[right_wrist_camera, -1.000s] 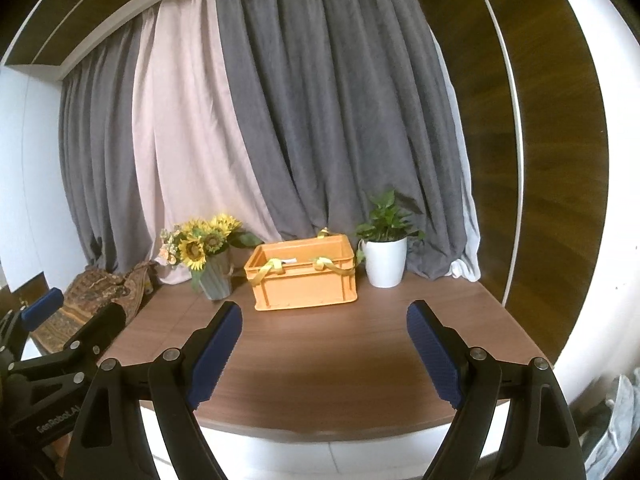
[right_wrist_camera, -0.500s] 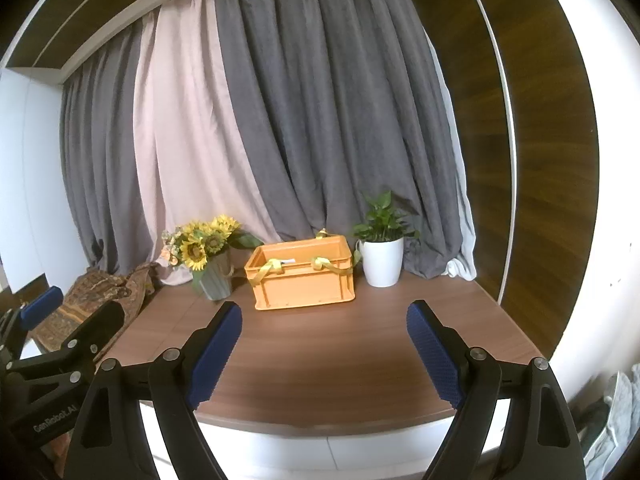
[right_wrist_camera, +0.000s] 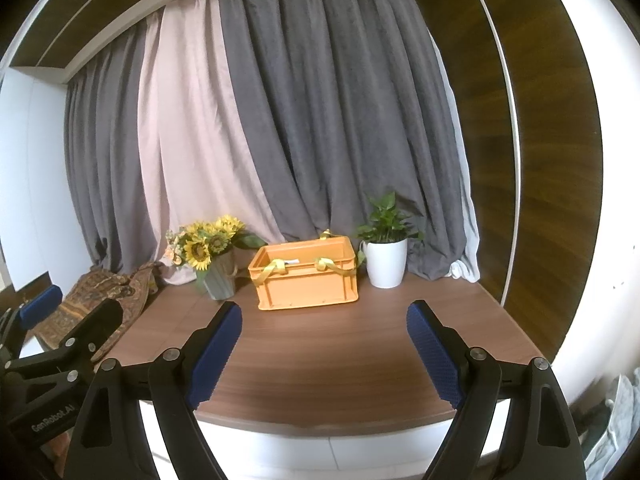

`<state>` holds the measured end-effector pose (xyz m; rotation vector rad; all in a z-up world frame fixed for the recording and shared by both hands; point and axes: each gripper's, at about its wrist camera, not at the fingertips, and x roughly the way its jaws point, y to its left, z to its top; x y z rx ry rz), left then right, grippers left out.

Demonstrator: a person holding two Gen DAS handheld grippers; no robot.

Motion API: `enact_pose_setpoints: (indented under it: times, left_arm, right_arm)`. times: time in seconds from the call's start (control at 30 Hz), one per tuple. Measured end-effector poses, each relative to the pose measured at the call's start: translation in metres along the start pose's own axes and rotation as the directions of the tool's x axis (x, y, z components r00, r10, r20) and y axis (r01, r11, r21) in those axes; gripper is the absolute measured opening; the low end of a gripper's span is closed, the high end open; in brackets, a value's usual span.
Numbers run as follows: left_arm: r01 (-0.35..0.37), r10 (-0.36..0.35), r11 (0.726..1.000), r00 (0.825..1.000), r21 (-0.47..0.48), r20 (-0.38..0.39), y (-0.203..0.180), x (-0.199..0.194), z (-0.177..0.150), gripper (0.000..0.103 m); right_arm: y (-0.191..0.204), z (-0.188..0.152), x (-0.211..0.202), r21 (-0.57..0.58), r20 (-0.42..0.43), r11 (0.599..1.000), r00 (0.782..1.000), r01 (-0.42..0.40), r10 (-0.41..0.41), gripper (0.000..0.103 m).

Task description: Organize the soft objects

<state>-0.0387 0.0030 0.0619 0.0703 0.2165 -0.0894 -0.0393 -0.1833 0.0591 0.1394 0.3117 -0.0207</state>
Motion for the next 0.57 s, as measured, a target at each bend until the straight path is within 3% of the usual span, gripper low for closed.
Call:
enact_pose_setpoints:
  times: [0.57]
  left_arm:
    - [-0.012,0.012,1.0,1.0,0.007,0.011,-0.0069,0.0043,0.0012,0.103]
  right_arm:
    - [-0.0051,0.002,0.0027,0.001,0.002,1.0,1.0,-0.012,0.012,0.086]
